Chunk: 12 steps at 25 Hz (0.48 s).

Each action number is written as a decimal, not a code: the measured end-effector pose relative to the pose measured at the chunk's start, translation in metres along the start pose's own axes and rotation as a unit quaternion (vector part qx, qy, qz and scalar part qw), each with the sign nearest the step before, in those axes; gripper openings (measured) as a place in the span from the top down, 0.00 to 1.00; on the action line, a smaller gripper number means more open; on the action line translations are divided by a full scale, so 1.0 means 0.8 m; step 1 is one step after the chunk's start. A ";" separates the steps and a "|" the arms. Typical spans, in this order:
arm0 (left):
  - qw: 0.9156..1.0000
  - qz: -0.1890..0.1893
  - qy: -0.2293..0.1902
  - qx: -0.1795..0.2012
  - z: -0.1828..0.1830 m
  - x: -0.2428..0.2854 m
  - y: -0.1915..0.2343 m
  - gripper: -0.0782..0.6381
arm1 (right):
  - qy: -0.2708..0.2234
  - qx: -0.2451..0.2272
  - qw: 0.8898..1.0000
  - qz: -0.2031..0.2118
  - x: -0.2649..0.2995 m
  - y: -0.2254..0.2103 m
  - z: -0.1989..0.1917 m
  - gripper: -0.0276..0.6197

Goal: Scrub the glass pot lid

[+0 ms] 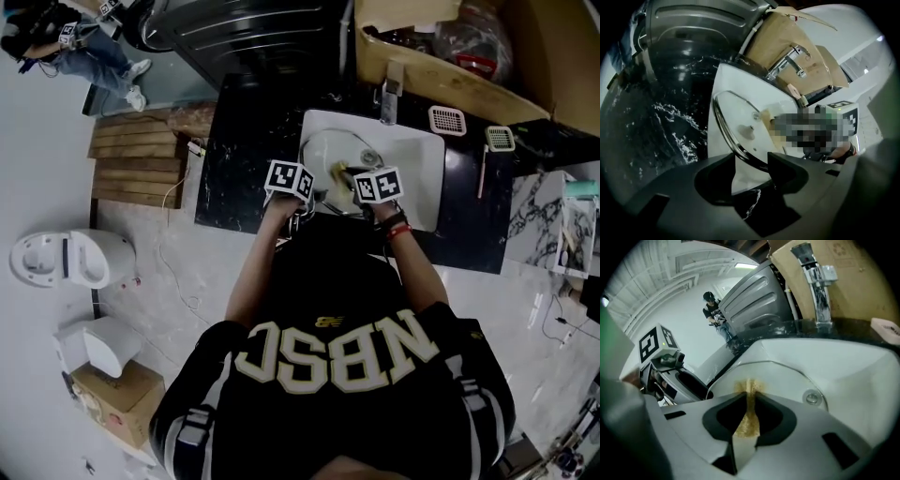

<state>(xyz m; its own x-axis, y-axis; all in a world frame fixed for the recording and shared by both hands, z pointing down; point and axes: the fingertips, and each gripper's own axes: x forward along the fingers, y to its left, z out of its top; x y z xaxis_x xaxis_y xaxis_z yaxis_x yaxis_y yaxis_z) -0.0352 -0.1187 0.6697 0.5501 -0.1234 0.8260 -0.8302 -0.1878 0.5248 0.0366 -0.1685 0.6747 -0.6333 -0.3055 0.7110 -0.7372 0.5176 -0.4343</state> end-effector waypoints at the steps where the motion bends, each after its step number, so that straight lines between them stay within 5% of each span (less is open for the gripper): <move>1: 1.000 0.008 -0.008 0.005 0.005 -0.007 0.002 0.57 | -0.002 -0.004 1.000 -0.004 -0.003 0.000 0.001 0.85; 8: 0.993 0.015 -0.114 0.023 0.052 -0.077 -0.008 0.57 | -0.061 0.000 0.996 -0.059 -0.043 -0.011 0.008 0.85; 12: 0.979 -0.003 -0.183 0.091 0.077 -0.108 -0.042 0.58 | -0.134 -0.013 0.985 -0.105 -0.099 -0.015 0.039 0.85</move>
<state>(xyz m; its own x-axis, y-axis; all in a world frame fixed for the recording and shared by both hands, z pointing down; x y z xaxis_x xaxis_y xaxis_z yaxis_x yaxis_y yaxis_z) -0.0492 -0.1621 0.5679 0.5777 -0.4568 0.6765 -0.8156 -0.3558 0.4563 0.0882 -0.1753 0.6067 -0.5094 -0.6062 0.6108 -0.8545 0.4403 -0.2757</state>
